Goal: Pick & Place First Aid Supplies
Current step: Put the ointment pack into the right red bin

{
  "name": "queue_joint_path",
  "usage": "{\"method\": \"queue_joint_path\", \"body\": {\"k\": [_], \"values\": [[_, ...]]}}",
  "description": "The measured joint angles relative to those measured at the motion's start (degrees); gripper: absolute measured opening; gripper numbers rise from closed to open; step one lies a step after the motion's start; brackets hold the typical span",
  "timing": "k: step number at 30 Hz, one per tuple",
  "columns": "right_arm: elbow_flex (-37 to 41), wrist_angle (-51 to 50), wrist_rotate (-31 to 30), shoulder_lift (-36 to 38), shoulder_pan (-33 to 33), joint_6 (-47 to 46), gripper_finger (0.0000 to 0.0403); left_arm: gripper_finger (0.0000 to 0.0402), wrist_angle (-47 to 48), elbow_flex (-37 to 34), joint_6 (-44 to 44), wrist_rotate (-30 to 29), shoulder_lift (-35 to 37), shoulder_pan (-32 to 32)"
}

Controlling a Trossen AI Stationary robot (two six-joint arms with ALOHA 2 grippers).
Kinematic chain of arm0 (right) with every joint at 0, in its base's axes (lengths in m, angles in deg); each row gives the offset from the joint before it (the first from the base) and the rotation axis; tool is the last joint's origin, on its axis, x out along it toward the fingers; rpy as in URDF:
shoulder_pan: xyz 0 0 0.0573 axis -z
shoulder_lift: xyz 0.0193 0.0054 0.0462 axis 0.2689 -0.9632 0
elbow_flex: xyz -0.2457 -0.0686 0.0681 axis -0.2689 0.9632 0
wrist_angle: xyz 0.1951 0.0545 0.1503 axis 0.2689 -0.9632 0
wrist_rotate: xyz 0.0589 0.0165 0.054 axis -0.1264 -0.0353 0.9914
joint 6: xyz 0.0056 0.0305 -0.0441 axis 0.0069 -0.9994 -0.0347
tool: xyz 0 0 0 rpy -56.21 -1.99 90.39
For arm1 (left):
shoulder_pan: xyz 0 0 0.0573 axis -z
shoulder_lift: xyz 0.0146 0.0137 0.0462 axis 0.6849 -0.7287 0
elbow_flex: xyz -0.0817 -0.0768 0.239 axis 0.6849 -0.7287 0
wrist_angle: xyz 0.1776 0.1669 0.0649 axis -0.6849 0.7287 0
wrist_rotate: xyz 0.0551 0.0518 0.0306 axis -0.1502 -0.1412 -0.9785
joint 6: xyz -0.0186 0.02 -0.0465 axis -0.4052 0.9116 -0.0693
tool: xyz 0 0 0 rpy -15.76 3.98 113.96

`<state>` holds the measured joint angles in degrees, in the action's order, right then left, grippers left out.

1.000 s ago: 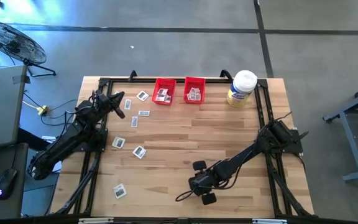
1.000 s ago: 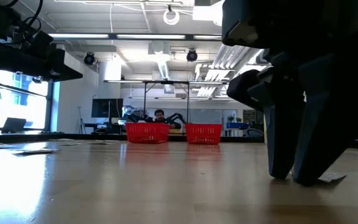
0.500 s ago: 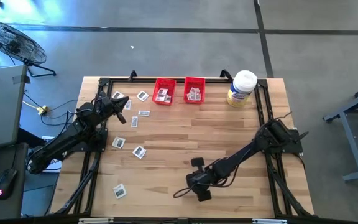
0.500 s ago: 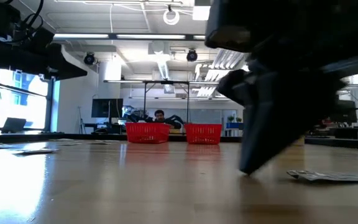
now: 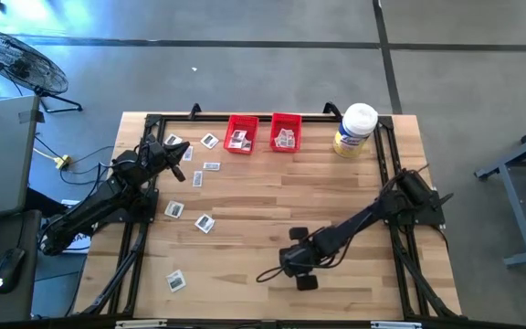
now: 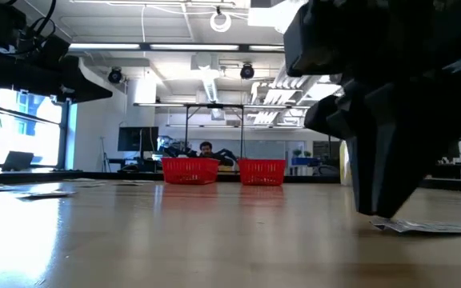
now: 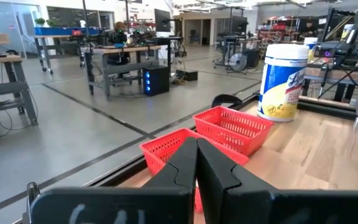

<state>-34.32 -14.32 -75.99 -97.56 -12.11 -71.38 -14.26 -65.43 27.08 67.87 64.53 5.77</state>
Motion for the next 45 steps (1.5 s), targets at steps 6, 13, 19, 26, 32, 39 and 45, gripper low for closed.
{"method": "queue_joint_path", "body": {"k": [6, 13, 19, 26, 32, 39, 45], "values": [[0.0, 3.0, 1.0, 0.0, 0.0, 0.6, 0.0105, 0.0001, 0.0, 0.0, 0.0, 0.0, 0.0, 0.0], [-0.1, 3.0, 3.8, -0.5, -0.1, 3.4, 0.0101, 0.0001, 0.0, 0.0, 0.0, 0.0, 0.0, 0.0], [-0.5, 3.2, 5.9, -3.6, -0.1, 6.0, 0.0077, 0.0001, 0.0, 0.0, 0.0, 0.0, 0.0, 0.0], [-0.5, 1.4, 2.1, -4.5, -0.2, 6.0, 0.0037, 0.0001, 0.0, 0.0, 0.0, 0.0, 0.0, 0.0], [-0.4, 1.2, 0.8, -4.5, -0.1, 5.7, 0.0005, 0.0001, 0.0, 0.0, 0.0, 0.0, 0.0, 0.0], [0.0, 1.1, -3.8, -1.2, 0.6, 5.8, 0.0002, 0.0001, 0.0, 0.0, 0.0, 0.0, 0.0, 0.0], [0.0, 1.0, -11.2, 4.2, 4.3, 10.0, 0.0001, 0.0001, 0.0, 0.0, 0.0, -0.1, 0.0, 0.0]]}}
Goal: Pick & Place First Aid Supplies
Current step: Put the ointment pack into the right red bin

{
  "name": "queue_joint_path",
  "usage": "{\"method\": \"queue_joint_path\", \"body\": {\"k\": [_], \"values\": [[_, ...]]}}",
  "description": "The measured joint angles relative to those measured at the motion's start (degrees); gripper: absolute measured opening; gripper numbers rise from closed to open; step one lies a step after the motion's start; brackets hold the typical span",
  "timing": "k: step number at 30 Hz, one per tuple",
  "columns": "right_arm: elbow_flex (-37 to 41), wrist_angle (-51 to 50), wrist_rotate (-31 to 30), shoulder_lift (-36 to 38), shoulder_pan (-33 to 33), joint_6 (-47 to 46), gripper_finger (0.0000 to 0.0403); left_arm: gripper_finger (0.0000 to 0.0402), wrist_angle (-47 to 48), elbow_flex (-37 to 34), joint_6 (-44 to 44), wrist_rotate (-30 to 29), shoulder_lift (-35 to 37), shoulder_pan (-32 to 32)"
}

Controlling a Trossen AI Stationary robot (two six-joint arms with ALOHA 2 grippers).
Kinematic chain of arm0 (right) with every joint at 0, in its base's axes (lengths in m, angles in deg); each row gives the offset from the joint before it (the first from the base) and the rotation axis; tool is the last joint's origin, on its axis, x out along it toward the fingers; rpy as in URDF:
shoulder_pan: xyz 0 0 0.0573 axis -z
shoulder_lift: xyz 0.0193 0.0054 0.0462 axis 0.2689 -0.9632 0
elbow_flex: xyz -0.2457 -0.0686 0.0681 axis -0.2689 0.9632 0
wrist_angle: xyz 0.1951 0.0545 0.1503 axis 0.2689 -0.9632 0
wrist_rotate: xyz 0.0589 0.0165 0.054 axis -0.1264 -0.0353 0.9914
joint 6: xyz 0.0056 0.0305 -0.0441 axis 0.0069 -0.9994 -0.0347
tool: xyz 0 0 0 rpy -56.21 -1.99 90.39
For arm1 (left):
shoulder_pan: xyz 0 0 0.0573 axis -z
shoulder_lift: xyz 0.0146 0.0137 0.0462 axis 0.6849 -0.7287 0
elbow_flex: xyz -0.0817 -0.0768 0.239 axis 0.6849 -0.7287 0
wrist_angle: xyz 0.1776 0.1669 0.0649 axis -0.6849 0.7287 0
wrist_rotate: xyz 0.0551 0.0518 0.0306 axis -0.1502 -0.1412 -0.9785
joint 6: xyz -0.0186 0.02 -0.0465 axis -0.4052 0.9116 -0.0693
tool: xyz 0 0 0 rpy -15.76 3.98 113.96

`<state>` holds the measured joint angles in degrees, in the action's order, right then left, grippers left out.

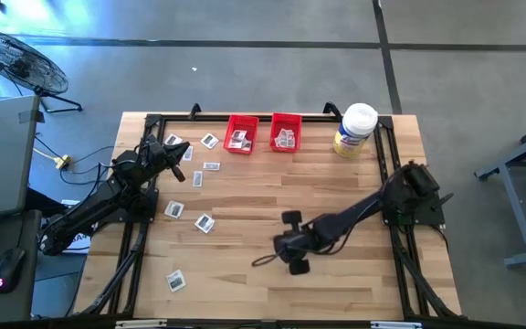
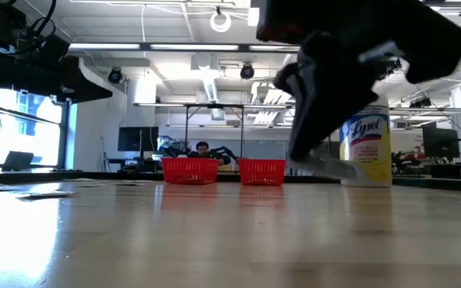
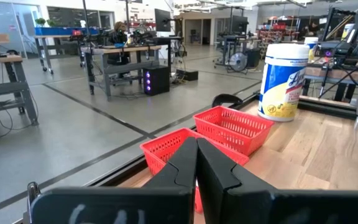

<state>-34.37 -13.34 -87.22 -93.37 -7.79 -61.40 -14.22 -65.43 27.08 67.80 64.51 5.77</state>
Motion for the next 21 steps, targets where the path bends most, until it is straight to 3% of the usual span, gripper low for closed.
{"method": "queue_joint_path", "body": {"k": [3, 9, 11, 21], "values": [[0.1, -0.1, -3.3, 1.8, 3.3, 0.7, 0.0002, 0.0001, 0.0, 0.0, 0.0, 0.0, 0.0, 0.0], [0.0, 3.2, -17.4, 4.6, 14.4, 4.3, 0.0002, 0.0001, 0.0, 0.0, 0.0, -0.2, 0.0, 0.0], [0.0, 6.5, -19.5, 4.6, 18.9, 6.5, 0.0001, 0.0001, 0.0, 0.0, 0.0, -0.1, 0.0, 0.0], [-0.1, 26.4, -16.1, 4.0, 41.8, 8.6, 0.0001, 0.0001, 0.0, 0.0, 0.0, -0.1, 0.0, 0.1]]}}
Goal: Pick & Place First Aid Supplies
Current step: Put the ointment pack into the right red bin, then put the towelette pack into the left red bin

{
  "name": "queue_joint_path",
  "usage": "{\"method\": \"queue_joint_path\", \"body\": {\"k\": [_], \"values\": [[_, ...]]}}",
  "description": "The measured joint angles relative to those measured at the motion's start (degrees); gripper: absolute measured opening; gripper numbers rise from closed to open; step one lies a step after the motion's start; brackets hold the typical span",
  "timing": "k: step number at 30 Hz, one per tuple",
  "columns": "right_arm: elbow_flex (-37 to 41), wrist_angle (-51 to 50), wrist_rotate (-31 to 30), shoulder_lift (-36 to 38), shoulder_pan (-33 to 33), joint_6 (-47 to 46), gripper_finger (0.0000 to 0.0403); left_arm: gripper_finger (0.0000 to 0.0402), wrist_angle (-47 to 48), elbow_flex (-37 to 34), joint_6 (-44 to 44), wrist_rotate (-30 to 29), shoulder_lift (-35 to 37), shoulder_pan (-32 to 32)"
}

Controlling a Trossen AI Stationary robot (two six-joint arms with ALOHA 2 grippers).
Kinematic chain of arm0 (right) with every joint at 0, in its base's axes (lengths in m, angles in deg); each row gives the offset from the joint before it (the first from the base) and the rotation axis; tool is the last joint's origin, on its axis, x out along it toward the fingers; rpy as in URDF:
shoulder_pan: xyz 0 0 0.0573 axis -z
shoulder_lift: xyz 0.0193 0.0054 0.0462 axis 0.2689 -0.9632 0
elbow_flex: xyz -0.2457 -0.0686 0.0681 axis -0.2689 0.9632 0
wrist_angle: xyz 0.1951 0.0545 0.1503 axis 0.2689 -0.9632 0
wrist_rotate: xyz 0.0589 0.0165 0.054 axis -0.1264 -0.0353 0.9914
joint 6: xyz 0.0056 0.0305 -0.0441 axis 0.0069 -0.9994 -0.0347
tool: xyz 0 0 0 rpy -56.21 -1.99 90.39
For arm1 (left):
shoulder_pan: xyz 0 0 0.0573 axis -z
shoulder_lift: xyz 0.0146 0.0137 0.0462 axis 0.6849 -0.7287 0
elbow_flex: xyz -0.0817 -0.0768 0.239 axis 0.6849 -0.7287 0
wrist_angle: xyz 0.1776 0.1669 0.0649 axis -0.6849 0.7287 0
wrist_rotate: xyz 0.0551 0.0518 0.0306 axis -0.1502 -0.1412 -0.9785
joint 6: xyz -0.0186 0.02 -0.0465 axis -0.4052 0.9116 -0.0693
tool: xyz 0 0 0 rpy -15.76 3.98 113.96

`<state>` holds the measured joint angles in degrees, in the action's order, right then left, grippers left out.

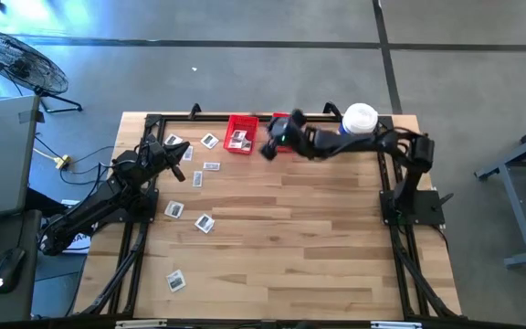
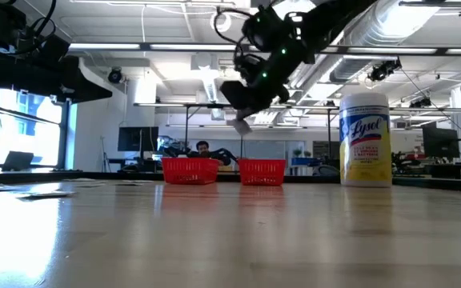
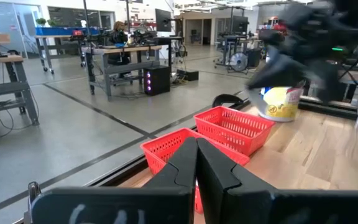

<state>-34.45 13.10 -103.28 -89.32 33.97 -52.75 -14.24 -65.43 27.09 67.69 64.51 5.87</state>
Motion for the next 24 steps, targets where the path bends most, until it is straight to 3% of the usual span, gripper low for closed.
{"method": "queue_joint_path", "body": {"k": [3, 8, 15, 24], "values": [[0.0, 0.4, 1.9, -0.6, 5.3, -2.6, 0.0001, 0.0001, 0.0, 0.0, 0.0, 0.0, 0.0, 1.2], [0.0, -2.1, 10.0, -3.3, 11.1, -10.2, 0.0001, 0.0001, 0.0, 0.0, 0.0, 0.3, 0.0, 3.6], [0.0, -5.1, 11.0, -7.1, 12.3, -12.9, 0.0007, 0.0001, 0.0, 0.0, 0.0, 0.3, 0.0, 4.1], [0.0, -6.1, 9.9, -6.9, 12.4, -14.2, 0.0038, 0.0001, 0.0, 0.0, 0.0, 0.3, 0.0, 4.1]]}}
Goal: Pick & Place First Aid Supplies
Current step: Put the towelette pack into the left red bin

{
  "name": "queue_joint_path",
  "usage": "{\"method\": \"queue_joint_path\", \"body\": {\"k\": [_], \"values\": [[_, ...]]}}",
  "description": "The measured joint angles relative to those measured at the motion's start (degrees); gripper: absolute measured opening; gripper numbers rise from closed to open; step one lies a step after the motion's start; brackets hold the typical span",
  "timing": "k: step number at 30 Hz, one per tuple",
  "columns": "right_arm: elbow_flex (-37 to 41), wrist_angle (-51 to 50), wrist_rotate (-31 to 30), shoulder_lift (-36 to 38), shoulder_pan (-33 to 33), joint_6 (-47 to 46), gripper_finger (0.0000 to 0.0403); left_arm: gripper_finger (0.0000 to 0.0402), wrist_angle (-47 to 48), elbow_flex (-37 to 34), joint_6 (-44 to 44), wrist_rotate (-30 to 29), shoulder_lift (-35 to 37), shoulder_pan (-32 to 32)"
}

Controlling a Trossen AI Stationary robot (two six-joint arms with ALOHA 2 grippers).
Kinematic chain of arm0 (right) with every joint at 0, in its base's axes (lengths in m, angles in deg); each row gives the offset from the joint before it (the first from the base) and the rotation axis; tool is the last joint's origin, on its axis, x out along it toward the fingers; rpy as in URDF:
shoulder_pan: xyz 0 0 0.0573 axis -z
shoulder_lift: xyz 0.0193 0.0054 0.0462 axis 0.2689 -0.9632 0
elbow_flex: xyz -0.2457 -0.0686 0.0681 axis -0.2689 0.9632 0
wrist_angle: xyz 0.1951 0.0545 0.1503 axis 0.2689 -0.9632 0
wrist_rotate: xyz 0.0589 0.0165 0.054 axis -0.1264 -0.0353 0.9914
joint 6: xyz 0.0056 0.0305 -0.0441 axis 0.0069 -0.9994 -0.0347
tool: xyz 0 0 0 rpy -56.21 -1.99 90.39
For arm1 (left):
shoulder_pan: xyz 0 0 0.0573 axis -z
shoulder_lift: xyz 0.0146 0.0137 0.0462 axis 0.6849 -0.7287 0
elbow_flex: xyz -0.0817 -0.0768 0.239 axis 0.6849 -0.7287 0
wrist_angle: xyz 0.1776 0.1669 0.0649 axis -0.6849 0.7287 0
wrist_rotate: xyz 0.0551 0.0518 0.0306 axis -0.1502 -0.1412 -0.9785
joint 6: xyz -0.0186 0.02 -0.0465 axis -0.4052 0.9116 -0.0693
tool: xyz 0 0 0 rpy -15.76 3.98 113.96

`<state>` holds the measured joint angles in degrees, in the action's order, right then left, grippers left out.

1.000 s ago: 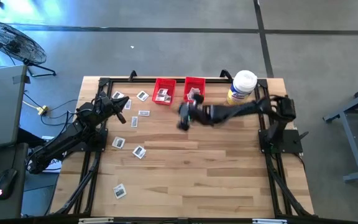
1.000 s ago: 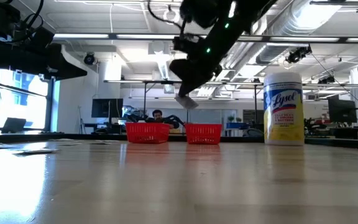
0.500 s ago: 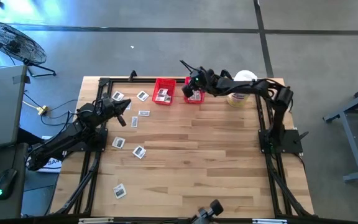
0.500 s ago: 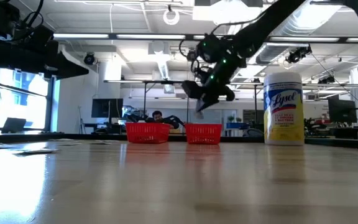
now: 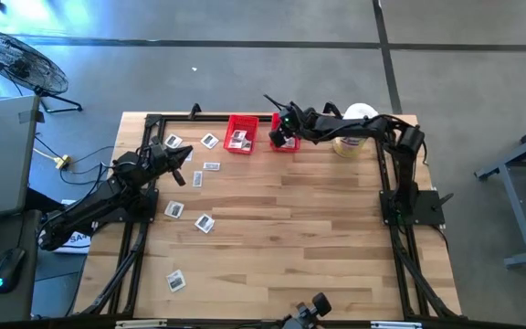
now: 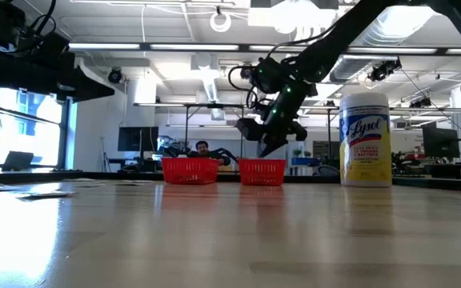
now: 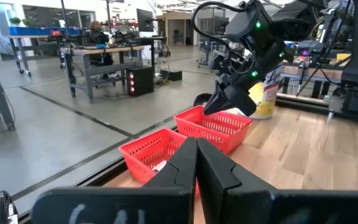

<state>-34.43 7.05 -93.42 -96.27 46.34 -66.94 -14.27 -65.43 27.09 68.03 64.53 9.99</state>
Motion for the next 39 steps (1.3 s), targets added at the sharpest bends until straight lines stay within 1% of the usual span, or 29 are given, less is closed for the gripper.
{"method": "queue_joint_path", "body": {"k": [4, 8, 11, 13, 16, 20, 24, 28, 31, 33, 36, 39], "values": [[0.0, -1.9, 2.1, 3.0, -0.2, 0.3, 0.0055, 0.0001, 0.0, 0.0, 0.0, 0.0, 0.0, 0.0], [0.0, -7.1, 7.5, 8.9, -2.0, 3.3, 0.0058, 0.0001, 0.0, 0.0, 0.0, 0.0, 0.0, 0.0], [0.0, -12.8, 12.2, 13.9, -6.1, 5.7, 0.0049, 0.0001, 0.0, 0.0, 0.0, -0.1, 0.0, 0.0], [0.0, -16.3, 12.7, 16.5, -10.5, 6.8, 0.004, 0.0001, 0.0, 0.0, 0.0, -0.1, 0.0, 0.0], [0.0, -19.1, 10.0, 19.4, -19.1, 7.9, 0.0024, 0.0001, 0.0, 0.0, 0.0, -0.1, 0.0, -0.1], [-0.1, -18.2, 5.3, 20.2, -31.5, 7.6, 0.0004, 0.0001, 0.0, 0.0, 0.0, -0.2, 0.0, -0.1], [-0.1, -16.1, 1.2, 19.3, -42.7, 5.9, 0.0005, 0.0001, 0.0, 0.0, 0.0, -0.2, 0.0, -0.1], [-0.1, -15.4, -4.6, 17.7, -51.8, 4.1, 0.0005, 0.0001, 0.0, 0.0, 0.0, -0.2, 0.0, -0.1], [-0.1, -13.8, -8.4, 16.2, -56.9, 5.5, 0.0001, 0.0001, 0.0, 0.0, 0.0, -0.2, 0.0, -0.1], [-0.1, -12.4, -10.4, 15.3, -59.1, 6.8, 0.0002, 0.0001, 0.1, 0.0, 0.0, -0.2, 0.0, -0.1], [-0.1, -9.5, -10.6, 14.0, -60.9, 7.8, 0.0004, 0.0001, 0.1, 0.0, 0.0, -0.2, 0.0, -0.1], [-0.1, -6.7, -9.3, 12.0, -62.2, 8.1, 0.0001, 0.0001, 0.1, 0.0, 0.0, -0.2, 0.0, -0.1]]}}
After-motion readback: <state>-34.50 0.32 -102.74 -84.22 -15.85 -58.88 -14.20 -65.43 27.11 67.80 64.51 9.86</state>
